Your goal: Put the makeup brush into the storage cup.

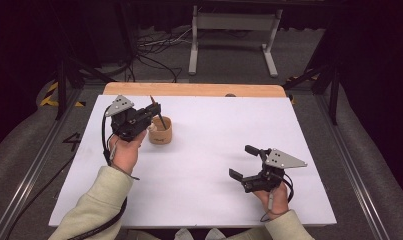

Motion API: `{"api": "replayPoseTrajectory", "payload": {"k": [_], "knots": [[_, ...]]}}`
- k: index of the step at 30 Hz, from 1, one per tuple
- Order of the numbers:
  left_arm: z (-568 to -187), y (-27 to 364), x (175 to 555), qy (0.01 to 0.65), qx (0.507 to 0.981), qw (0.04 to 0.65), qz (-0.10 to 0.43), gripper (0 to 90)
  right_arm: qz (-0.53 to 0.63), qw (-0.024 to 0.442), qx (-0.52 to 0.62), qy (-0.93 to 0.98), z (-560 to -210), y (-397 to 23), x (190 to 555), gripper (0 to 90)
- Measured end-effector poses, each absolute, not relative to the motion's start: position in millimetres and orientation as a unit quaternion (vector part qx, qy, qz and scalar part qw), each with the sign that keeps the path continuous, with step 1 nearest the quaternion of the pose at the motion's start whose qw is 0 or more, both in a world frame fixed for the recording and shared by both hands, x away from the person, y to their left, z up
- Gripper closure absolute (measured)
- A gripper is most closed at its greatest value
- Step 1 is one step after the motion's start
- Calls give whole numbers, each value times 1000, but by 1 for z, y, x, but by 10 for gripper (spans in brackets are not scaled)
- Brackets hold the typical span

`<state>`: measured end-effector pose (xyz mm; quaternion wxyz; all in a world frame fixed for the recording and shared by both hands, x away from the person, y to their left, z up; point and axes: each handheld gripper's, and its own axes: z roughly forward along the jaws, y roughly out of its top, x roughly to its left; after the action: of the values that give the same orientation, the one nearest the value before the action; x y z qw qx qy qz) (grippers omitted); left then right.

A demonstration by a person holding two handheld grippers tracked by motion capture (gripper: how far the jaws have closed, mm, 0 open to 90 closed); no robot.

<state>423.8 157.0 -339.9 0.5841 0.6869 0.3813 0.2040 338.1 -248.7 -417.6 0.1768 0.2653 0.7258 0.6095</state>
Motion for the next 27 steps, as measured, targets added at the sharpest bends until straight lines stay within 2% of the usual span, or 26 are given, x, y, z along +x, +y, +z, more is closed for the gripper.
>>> {"api": "replayPoseTrajectory", "payload": {"k": [14, 21, 27], "knots": [[-345, 147, 432, 406, 671, 567, 252, 822, 610, 172, 262, 728, -419, -248, 339, 0], [-349, 146, 437, 414, 669, 561, 258, 822, 609, 169, 262, 729, -420, -247, 339, 0], [-355, 148, 440, 420, 672, 560, 241, 821, 607, 165, 262, 731, -421, -247, 340, 0]]}}
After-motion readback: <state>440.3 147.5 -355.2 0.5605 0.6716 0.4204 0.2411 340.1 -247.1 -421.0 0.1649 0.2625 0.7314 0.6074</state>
